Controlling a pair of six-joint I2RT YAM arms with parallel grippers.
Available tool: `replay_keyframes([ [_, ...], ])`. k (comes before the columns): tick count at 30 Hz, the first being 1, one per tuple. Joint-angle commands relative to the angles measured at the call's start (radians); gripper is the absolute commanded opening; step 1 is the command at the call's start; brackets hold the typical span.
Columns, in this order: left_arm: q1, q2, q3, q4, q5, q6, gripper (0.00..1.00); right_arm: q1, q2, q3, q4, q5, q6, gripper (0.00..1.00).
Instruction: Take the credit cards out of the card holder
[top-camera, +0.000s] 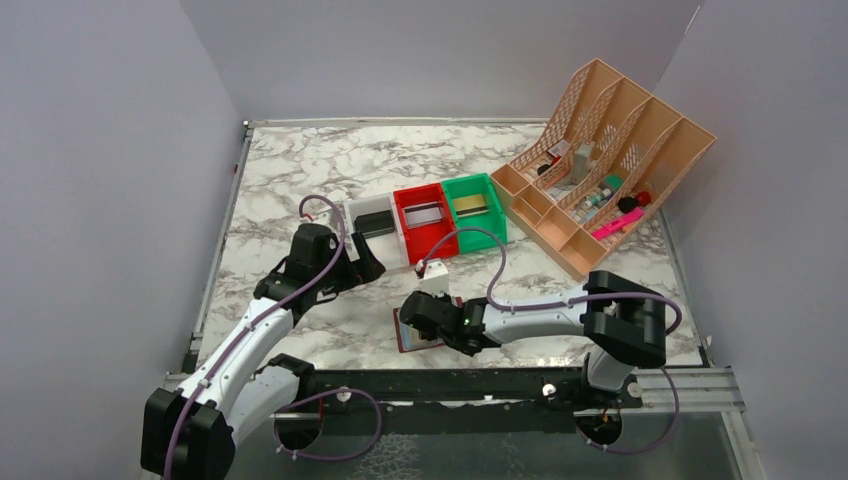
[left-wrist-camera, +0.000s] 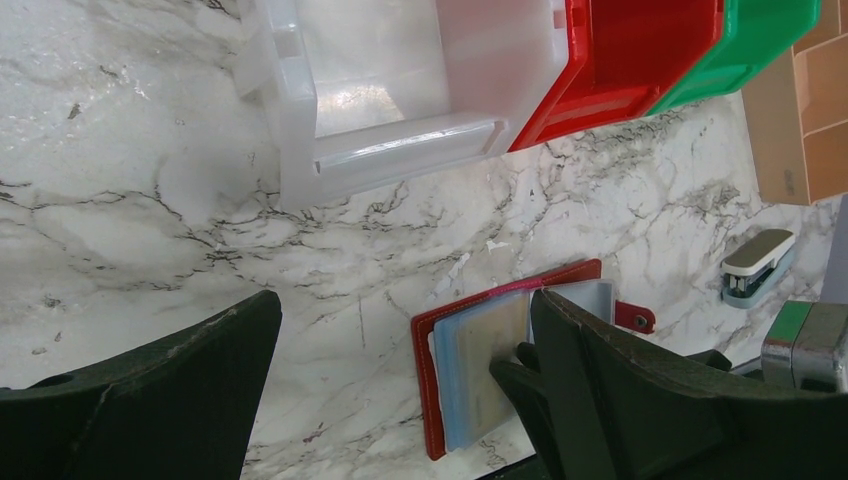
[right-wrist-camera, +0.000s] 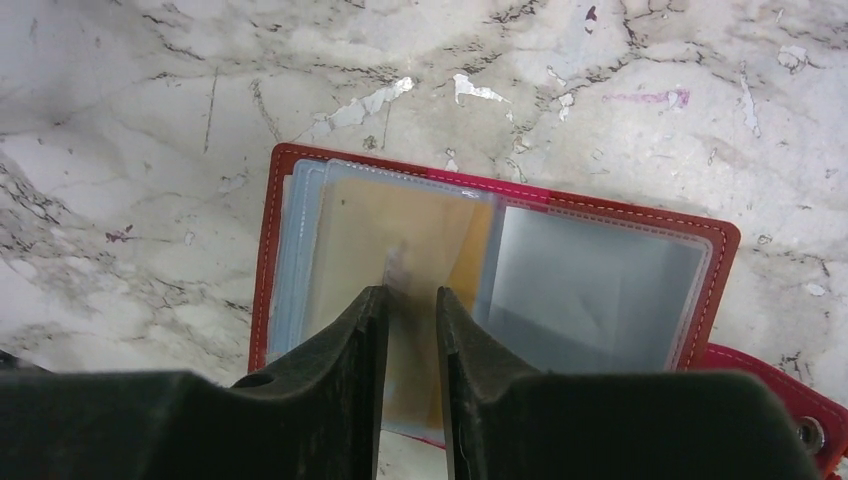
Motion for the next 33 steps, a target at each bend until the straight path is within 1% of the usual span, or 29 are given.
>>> replay_keyframes([
  [1, -0.007, 0.001, -0.008, 0.026, 0.024, 0.006, 0.99, -0.001, 0.026, -0.071, -0.024, -0.038, 0.066, 0.26],
  [4, -0.006, 0.004, -0.008, 0.026, 0.026, 0.006, 0.99, -0.002, 0.026, -0.065, -0.039, -0.028, 0.064, 0.18],
  [6, -0.008, 0.005, -0.008, 0.026, 0.031, 0.007, 0.99, -0.001, 0.021, -0.06, -0.05, -0.015, 0.061, 0.17],
  [8, -0.008, 0.008, -0.007, 0.033, 0.05, 0.015, 0.99, -0.001, 0.007, -0.057, -0.051, -0.008, 0.055, 0.13],
  [12, -0.026, 0.021, -0.003, 0.042, 0.09, 0.035, 0.99, -0.001, -0.022, -0.047, -0.031, 0.023, 0.028, 0.06],
  [15, -0.054, 0.021, 0.002, 0.041, 0.098, 0.042, 0.98, -0.009, -0.044, -0.044, 0.015, 0.006, -0.007, 0.01],
  [21, -0.126, 0.019, -0.019, 0.069, 0.092, 0.01, 0.97, -0.035, -0.104, -0.081, 0.136, -0.071, -0.037, 0.01],
  [27, -0.235, 0.035, -0.049, 0.111, 0.069, -0.018, 0.96, -0.077, -0.172, -0.158, 0.269, -0.152, -0.039, 0.01],
  [29, -0.263, 0.034, -0.053, 0.124, 0.052, -0.022, 0.96, -0.091, -0.188, -0.176, 0.278, -0.159, -0.035, 0.01],
  [33, -0.285, 0.043, -0.054, 0.131, 0.034, -0.02, 0.95, -0.094, -0.201, -0.189, 0.263, -0.137, -0.034, 0.01],
])
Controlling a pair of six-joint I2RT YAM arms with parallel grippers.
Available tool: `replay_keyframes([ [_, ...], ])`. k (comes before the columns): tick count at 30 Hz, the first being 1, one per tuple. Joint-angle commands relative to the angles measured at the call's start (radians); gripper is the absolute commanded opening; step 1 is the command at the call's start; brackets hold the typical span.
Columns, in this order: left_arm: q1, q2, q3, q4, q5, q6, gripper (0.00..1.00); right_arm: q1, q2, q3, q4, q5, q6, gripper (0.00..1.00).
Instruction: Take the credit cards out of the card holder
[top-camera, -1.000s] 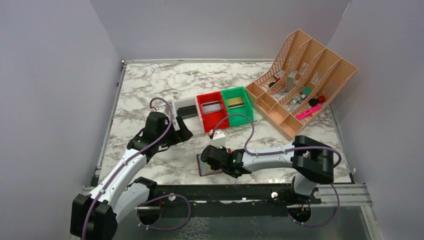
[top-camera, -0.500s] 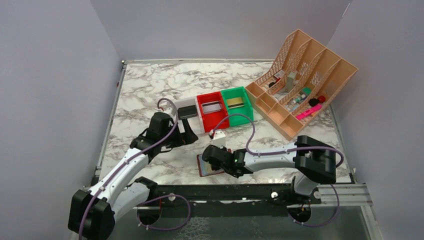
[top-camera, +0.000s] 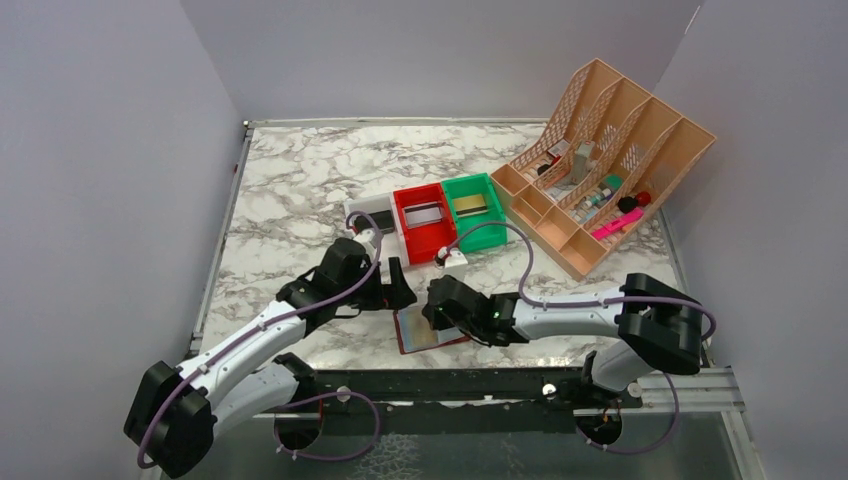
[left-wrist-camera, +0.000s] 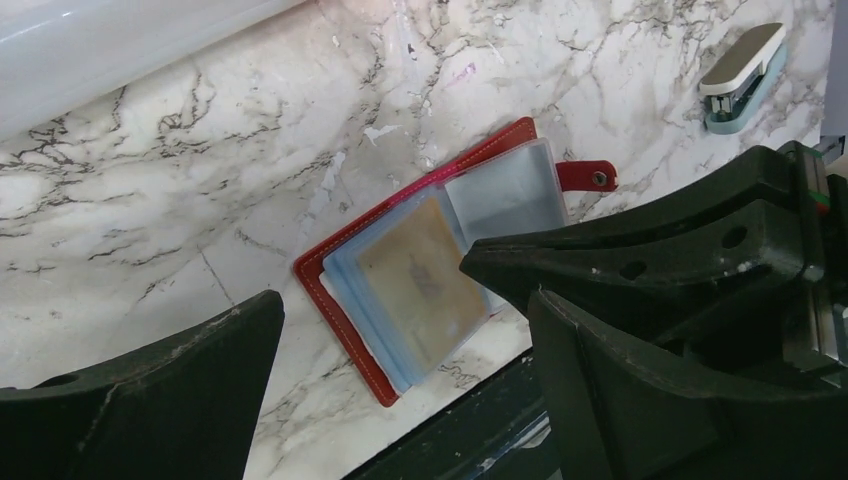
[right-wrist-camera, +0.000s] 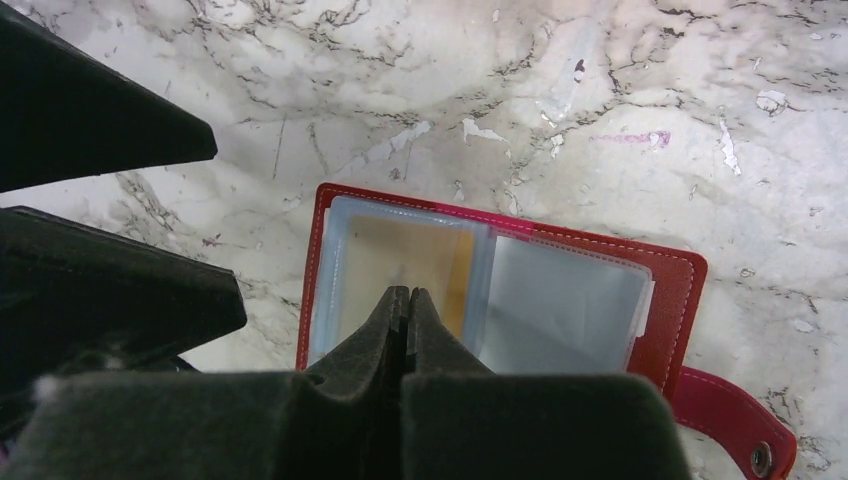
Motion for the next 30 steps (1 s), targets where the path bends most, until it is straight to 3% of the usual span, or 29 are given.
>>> replay_keyframes([
  [1, -0.019, 0.007, -0.003, 0.052, -0.04, -0.008, 0.95, -0.003, -0.024, -0.019, 0.042, -0.021, -0.013, 0.01],
  [3, -0.024, 0.002, -0.01, 0.047, -0.062, -0.01, 0.94, -0.003, -0.009, -0.005, 0.015, -0.053, -0.029, 0.09],
  [8, -0.024, -0.04, -0.027, 0.028, -0.192, -0.03, 0.95, -0.001, 0.05, 0.02, -0.034, -0.074, -0.05, 0.42],
  [11, -0.025, -0.05, -0.022, 0.028, -0.228, -0.027, 0.95, -0.001, 0.095, 0.067, -0.087, -0.069, -0.078, 0.49],
  [18, -0.025, -0.038, -0.013, 0.012, -0.274, -0.005, 0.95, 0.035, 0.186, 0.165, -0.189, -0.002, -0.071, 0.44],
  [30, -0.024, -0.065, -0.029, 0.0, -0.31, -0.032, 0.95, 0.069, 0.249, 0.228, -0.33, 0.115, 0.017, 0.18],
])
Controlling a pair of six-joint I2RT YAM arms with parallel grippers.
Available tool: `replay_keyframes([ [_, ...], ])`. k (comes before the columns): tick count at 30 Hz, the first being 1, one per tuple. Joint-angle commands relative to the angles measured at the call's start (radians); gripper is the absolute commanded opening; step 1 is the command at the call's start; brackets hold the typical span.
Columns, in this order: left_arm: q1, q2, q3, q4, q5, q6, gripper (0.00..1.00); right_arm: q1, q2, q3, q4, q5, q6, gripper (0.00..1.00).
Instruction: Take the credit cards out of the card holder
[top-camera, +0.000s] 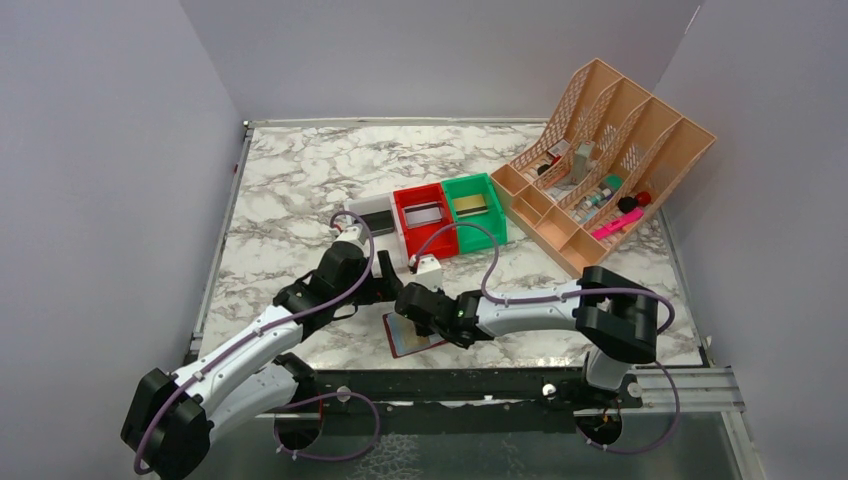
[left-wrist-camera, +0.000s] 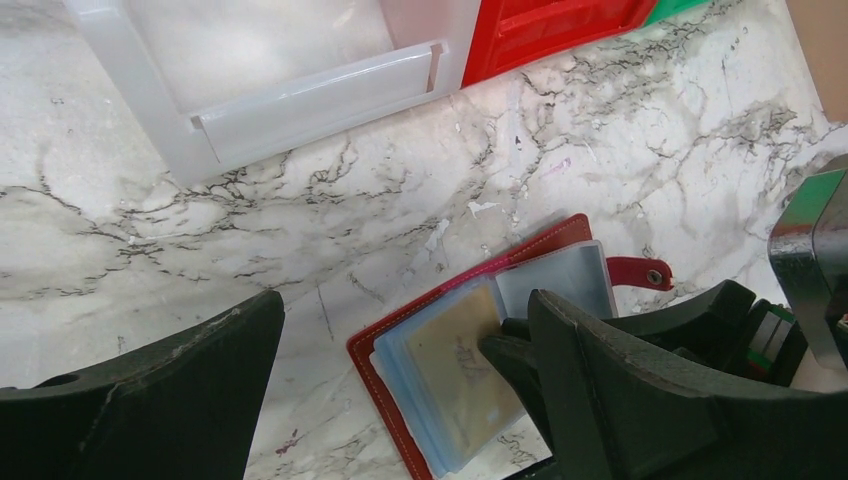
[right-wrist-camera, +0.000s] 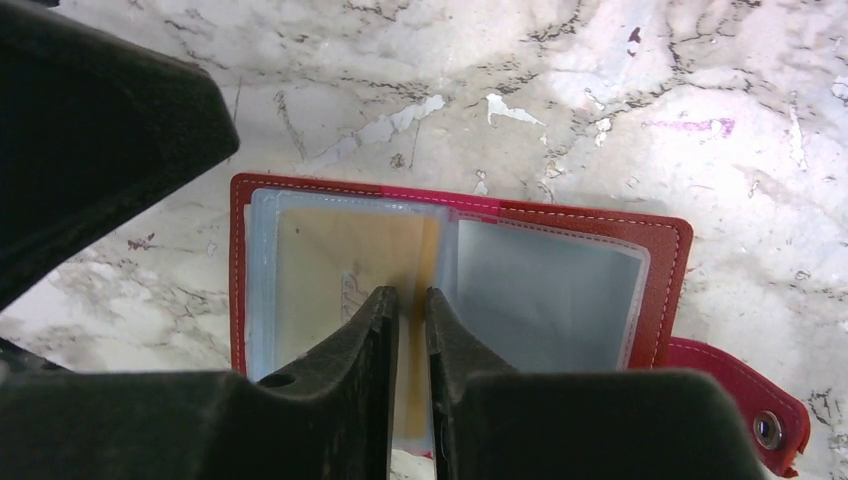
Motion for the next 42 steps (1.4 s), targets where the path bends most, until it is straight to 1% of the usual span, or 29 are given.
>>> replay_keyframes([
  [1, -0.004, -0.032, -0.012, -0.01, -0.042, -0.014, 0.95, 0.013, 0.042, 0.018, -0.115, 0.061, 0.018, 0.14],
  [4, -0.005, -0.035, -0.009, -0.016, -0.034, -0.015, 0.95, 0.013, 0.036, 0.023, -0.096, 0.057, -0.007, 0.06],
  [7, -0.004, -0.034, -0.011, -0.017, -0.024, -0.015, 0.95, 0.013, 0.024, 0.023, -0.074, 0.046, -0.027, 0.01],
  [11, -0.004, -0.032, -0.014, -0.019, -0.015, -0.018, 0.95, 0.013, -0.002, 0.013, -0.029, 0.024, -0.048, 0.01],
  [15, -0.004, -0.039, -0.017, -0.022, -0.015, -0.024, 0.95, 0.013, -0.062, -0.009, 0.017, 0.019, -0.057, 0.01],
  [19, -0.004, -0.05, -0.017, -0.033, -0.031, -0.027, 0.95, 0.014, -0.108, -0.019, 0.021, 0.042, -0.058, 0.01],
  [23, -0.004, -0.063, -0.015, -0.047, -0.053, -0.029, 0.96, 0.014, -0.121, -0.027, 0.015, 0.038, -0.062, 0.01],
  [24, -0.004, -0.066, -0.015, -0.052, -0.058, -0.031, 0.96, 0.013, -0.117, -0.025, 0.015, 0.024, -0.072, 0.05],
  [27, -0.004, -0.077, -0.014, -0.068, -0.091, -0.043, 0.96, 0.016, -0.087, -0.011, 0.021, -0.045, -0.095, 0.29],
  [29, -0.004, -0.089, -0.013, -0.09, -0.123, -0.056, 0.97, 0.025, -0.063, 0.002, 0.017, -0.043, -0.098, 0.38],
  [30, -0.004, -0.097, -0.011, -0.101, -0.141, -0.063, 0.97, 0.031, -0.051, 0.01, 0.007, -0.034, -0.099, 0.45],
  [31, -0.004, -0.106, -0.011, -0.112, -0.158, -0.071, 0.97, 0.038, -0.04, 0.021, -0.001, -0.026, -0.104, 0.48],
  [33, -0.004, -0.124, -0.009, -0.128, -0.187, -0.083, 0.98, 0.052, -0.021, 0.043, -0.023, -0.006, -0.107, 0.53],
  [37, -0.004, -0.156, -0.009, -0.143, -0.22, -0.095, 0.99, 0.072, 0.017, 0.084, -0.052, 0.008, -0.111, 0.57],
  [40, -0.004, -0.17, -0.01, -0.146, -0.227, -0.094, 0.99, 0.088, 0.056, 0.124, -0.11, 0.048, -0.092, 0.64],
  [42, -0.005, -0.168, -0.011, -0.147, -0.227, -0.091, 0.99, 0.096, 0.083, 0.147, -0.15, 0.061, -0.074, 0.65],
])
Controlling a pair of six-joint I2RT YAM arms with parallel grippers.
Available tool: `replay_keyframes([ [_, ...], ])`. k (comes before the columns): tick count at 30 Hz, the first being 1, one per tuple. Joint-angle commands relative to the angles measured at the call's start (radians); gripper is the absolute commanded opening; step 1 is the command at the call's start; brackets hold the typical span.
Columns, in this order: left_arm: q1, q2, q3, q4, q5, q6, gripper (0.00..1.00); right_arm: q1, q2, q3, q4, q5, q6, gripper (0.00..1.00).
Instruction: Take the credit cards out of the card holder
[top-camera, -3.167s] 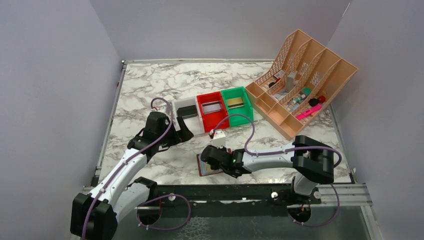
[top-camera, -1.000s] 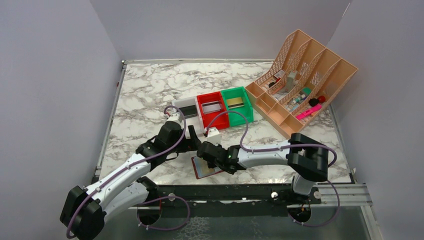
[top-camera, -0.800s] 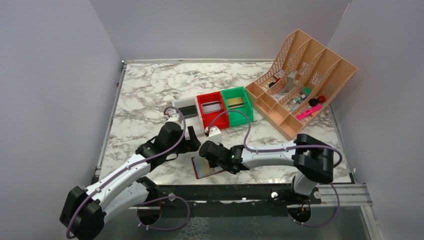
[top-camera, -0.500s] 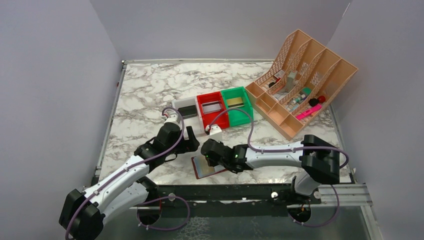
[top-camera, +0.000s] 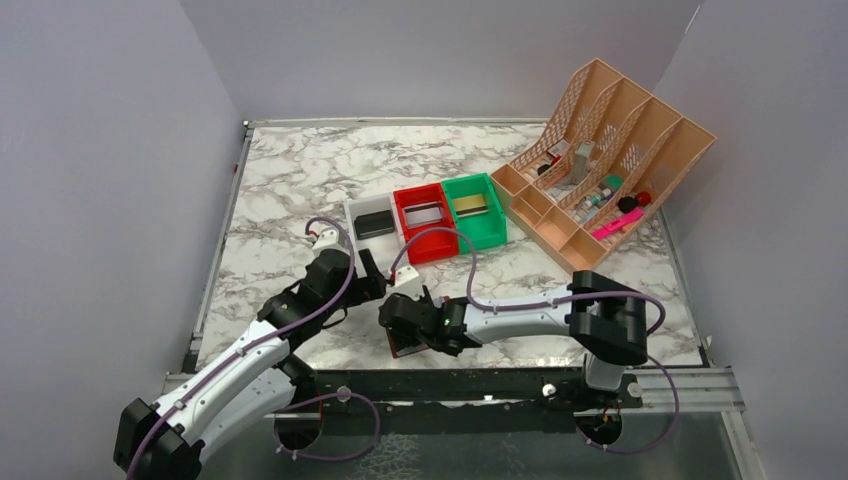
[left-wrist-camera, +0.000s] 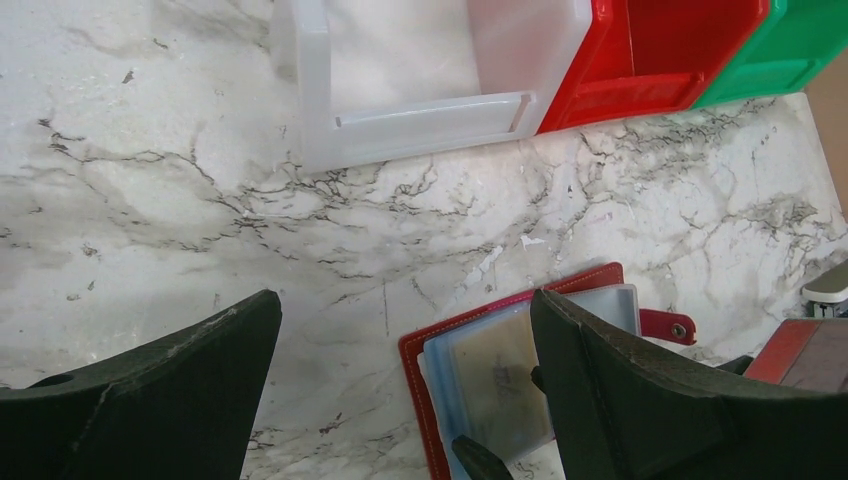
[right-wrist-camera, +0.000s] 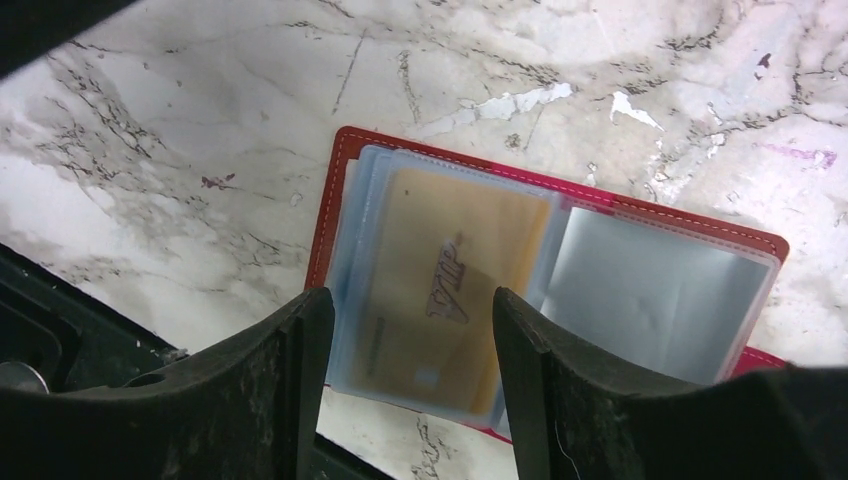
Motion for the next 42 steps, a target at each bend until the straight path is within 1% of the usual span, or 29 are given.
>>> replay_keyframes([
  [1, -0.004, -0.012, 0.0, -0.02, -0.046, -0.009, 0.99, 0.022, 0.061, 0.057, -0.103, 0.062, 0.038, 0.65],
  [4, -0.004, -0.002, 0.002, -0.021, -0.044, -0.007, 0.99, 0.023, 0.079, 0.035, -0.097, 0.062, 0.067, 0.64],
  [6, -0.004, 0.001, 0.004, -0.021, -0.041, -0.007, 0.99, 0.022, 0.075, 0.011, -0.088, 0.061, 0.088, 0.61],
  [7, -0.005, 0.001, 0.006, -0.02, -0.04, -0.007, 0.99, 0.022, 0.069, -0.003, -0.075, 0.057, 0.093, 0.59],
  [11, -0.004, -0.003, 0.004, -0.021, -0.035, -0.007, 0.99, 0.022, 0.057, -0.031, -0.035, 0.04, 0.09, 0.4],
  [17, -0.005, 0.004, 0.006, -0.019, -0.028, -0.009, 0.99, 0.022, 0.07, -0.028, -0.03, 0.033, 0.084, 0.21],
  [23, -0.004, 0.012, 0.003, -0.02, -0.021, -0.01, 0.99, 0.022, 0.058, -0.02, -0.02, 0.035, 0.074, 0.1],
  [26, -0.004, 0.023, -0.001, -0.021, -0.028, -0.016, 0.99, 0.022, 0.048, -0.017, -0.005, 0.034, 0.067, 0.02],
  [32, -0.004, 0.096, 0.022, -0.047, -0.033, -0.039, 0.99, 0.022, 0.026, -0.024, 0.036, 0.013, 0.066, 0.01],
  [36, -0.003, 0.178, 0.069, -0.068, 0.009, -0.074, 0.99, 0.022, 0.043, -0.012, 0.013, 0.011, 0.075, 0.01],
  [38, -0.003, 0.195, 0.08, -0.07, 0.026, -0.081, 0.99, 0.021, 0.055, 0.001, 0.0, 0.013, 0.078, 0.01],
  [42, -0.003, 0.202, 0.081, -0.066, -0.003, -0.096, 0.99, 0.021, 0.065, 0.02, -0.009, 0.022, 0.083, 0.01],
])
